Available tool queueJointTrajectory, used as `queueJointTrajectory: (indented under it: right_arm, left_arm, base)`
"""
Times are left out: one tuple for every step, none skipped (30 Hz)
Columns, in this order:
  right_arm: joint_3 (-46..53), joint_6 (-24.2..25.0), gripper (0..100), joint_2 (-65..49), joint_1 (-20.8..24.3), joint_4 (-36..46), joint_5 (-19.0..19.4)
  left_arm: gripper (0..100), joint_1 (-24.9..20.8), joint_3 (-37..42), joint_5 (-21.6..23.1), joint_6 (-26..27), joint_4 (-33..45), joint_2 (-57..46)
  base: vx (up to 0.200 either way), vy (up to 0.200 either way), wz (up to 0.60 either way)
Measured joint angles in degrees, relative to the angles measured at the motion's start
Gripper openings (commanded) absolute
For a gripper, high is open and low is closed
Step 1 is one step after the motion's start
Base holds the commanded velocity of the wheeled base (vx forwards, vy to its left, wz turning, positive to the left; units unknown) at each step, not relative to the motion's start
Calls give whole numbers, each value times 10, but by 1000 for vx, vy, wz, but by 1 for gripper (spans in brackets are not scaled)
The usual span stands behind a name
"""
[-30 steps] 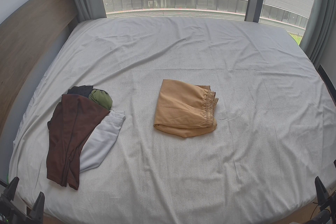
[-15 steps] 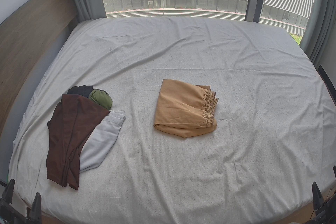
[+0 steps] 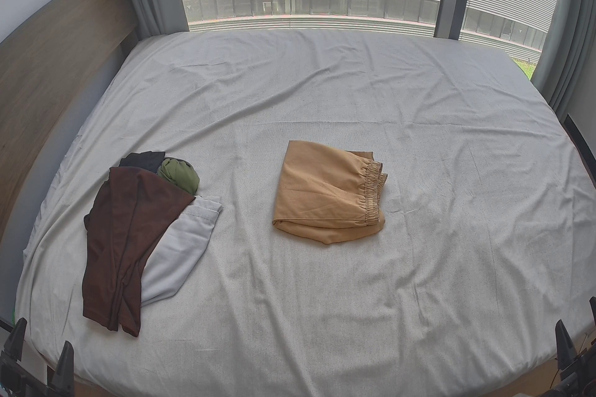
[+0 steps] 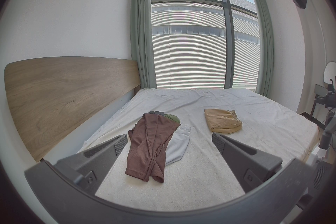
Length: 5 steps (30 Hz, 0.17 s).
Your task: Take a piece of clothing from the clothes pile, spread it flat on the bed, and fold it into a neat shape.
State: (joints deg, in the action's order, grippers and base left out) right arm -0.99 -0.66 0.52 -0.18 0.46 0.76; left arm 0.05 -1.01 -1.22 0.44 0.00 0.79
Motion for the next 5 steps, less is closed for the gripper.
queueJointTrajectory:
  right_arm:
    - [0, 0, 100, 0, 0, 0, 0]
    - [0, -1, 100, 0, 0, 0, 0]
    - [0, -1, 100, 0, 0, 0, 0]
    - [0, -1, 100, 0, 0, 0, 0]
    - [0, -1, 100, 0, 0, 0, 0]
  left_arm:
    - [100, 0, 0, 0, 0, 0, 0]
    - [100, 0, 0, 0, 0, 0, 0]
    - [100, 0, 0, 0, 0, 0, 0]
    - [100, 0, 0, 0, 0, 0, 0]
    - [100, 0, 0, 0, 0, 0, 0]
  base:
    - [0, 0, 0]
    - [0, 0, 0]
    - [0, 0, 0]
    - [0, 0, 0]
    - [0, 0, 0]
